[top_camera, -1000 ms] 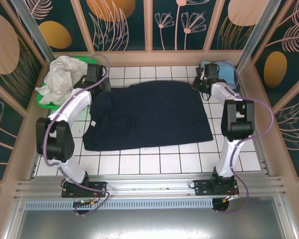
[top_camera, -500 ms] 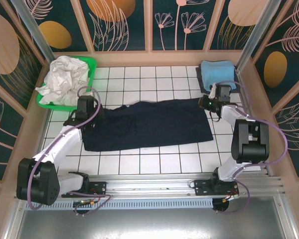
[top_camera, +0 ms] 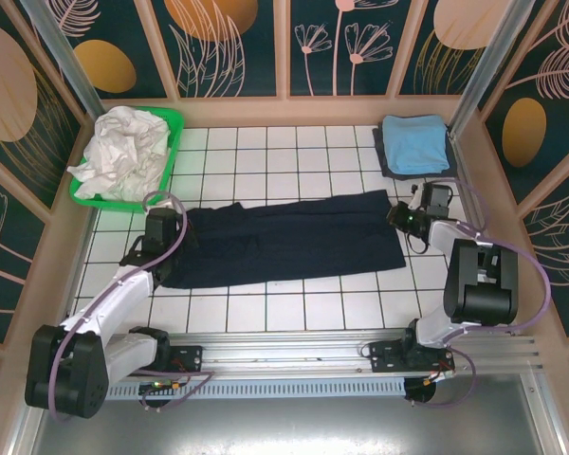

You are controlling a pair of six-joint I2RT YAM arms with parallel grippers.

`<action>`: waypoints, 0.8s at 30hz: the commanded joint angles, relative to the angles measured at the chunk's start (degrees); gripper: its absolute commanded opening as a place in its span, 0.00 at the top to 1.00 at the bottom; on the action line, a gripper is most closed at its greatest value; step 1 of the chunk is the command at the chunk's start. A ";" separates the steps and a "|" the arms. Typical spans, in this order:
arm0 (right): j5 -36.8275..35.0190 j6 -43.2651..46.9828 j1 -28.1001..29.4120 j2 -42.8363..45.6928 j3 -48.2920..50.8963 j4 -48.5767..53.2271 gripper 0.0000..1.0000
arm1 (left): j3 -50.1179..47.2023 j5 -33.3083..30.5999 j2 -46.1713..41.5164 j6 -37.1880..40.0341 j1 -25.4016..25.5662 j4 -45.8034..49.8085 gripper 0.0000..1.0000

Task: Fold and stack the t-shirts

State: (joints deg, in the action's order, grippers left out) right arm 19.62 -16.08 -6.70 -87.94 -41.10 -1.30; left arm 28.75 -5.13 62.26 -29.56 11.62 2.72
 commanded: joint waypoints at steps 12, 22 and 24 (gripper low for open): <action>0.23 -4.05 -2.34 2.82 4.16 0.39 1.00 | -5.87 -5.45 -1.98 -8.58 -0.22 0.04 0.77; -5.22 -3.88 -2.13 10.68 3.15 7.50 0.78 | -1.12 -7.45 -0.98 -7.21 -0.20 2.71 0.40; -6.07 -4.69 -1.43 13.34 3.04 7.63 0.69 | 1.12 -5.79 2.89 -6.07 -0.19 1.91 0.37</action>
State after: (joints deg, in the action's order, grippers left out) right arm 16.56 -20.08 -8.58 -78.39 -37.45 4.10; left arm 26.44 -11.38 61.89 -37.30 11.62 4.95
